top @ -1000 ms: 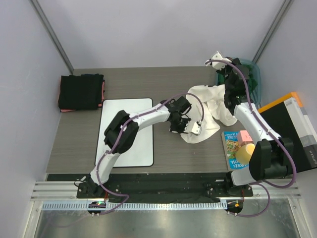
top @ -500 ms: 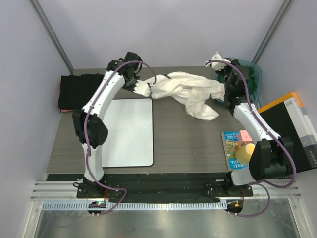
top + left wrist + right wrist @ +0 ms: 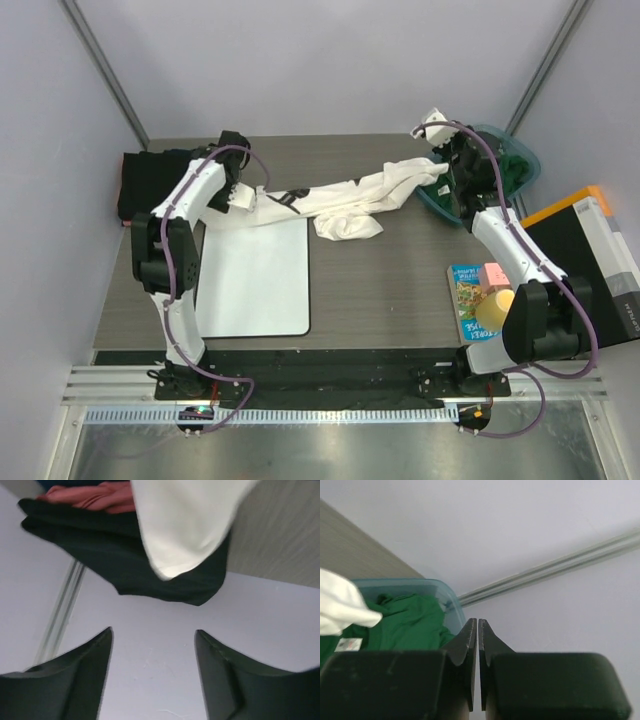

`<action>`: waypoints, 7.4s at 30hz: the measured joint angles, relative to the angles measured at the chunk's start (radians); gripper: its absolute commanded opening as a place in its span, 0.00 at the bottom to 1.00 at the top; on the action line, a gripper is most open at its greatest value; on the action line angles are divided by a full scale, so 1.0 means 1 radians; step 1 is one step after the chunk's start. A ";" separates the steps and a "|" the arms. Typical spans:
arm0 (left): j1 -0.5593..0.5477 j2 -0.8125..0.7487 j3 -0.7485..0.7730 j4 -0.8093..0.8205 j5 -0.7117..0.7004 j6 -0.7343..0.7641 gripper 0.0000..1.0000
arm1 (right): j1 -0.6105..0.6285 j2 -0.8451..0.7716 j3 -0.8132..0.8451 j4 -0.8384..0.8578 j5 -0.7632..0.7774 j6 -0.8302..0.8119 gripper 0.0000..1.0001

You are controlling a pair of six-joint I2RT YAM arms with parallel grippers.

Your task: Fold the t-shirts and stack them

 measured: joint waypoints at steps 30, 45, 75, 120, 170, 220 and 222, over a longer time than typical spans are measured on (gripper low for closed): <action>-0.346 0.075 0.090 -0.229 0.389 -0.515 0.83 | 0.232 0.283 0.006 -0.646 -0.691 -0.134 0.51; -0.344 0.074 0.069 -0.177 0.382 -0.555 0.82 | 0.238 0.405 0.043 -0.645 -0.596 -0.290 0.57; -0.285 0.006 -0.076 -0.109 0.389 -0.572 0.79 | 0.238 0.406 0.399 -0.751 -0.589 -0.370 0.01; -0.405 0.178 -0.114 0.607 0.707 -0.832 0.64 | 0.272 0.060 0.350 -0.462 -0.446 -0.320 0.01; -0.375 0.026 -0.303 1.173 0.519 -0.793 0.00 | 0.228 0.117 0.362 -0.413 -0.410 -0.287 0.01; -0.101 -0.866 -0.325 0.578 0.765 -0.507 0.00 | 0.271 -0.293 0.269 -0.190 -0.370 0.010 0.01; -0.101 -0.876 -0.326 0.579 0.768 -0.510 0.00 | 0.282 -0.331 0.242 -0.182 -0.370 -0.004 0.01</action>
